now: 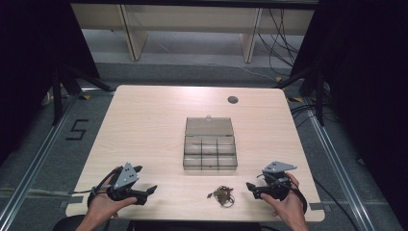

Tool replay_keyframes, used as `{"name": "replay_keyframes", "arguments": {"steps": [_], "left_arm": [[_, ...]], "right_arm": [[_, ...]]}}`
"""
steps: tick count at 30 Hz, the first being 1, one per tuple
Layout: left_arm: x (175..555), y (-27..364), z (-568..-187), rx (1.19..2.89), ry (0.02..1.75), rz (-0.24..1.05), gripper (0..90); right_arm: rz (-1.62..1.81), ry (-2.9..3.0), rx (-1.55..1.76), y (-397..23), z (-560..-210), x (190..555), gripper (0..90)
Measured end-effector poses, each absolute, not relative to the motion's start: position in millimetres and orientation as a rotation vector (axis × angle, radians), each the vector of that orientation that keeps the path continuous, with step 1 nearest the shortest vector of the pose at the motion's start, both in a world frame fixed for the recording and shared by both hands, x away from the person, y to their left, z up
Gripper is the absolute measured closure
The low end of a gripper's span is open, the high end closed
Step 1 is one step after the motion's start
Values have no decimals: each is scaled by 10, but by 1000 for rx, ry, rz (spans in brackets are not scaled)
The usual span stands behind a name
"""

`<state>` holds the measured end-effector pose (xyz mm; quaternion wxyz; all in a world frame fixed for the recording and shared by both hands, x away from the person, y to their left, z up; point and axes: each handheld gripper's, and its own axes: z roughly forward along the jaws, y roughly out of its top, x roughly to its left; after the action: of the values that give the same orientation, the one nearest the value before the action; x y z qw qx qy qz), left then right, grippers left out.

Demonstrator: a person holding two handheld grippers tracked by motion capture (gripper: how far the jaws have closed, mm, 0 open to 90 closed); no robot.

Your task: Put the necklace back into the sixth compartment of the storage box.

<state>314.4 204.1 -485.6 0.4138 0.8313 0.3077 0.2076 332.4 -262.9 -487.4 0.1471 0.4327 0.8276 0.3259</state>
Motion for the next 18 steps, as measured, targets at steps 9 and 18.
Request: {"name": "replay_keyframes", "arguments": {"steps": [9, 18], "left_arm": [[3147, 2048, -4848, 2097, 765, 540, 152], [3156, 2051, -4849, 2100, 749, 539, 152]], "right_arm": [[930, 2386, 1246, -2629, -4867, 3317, 207], [938, 2403, 1227, -2636, -4851, 3328, 198]]}}
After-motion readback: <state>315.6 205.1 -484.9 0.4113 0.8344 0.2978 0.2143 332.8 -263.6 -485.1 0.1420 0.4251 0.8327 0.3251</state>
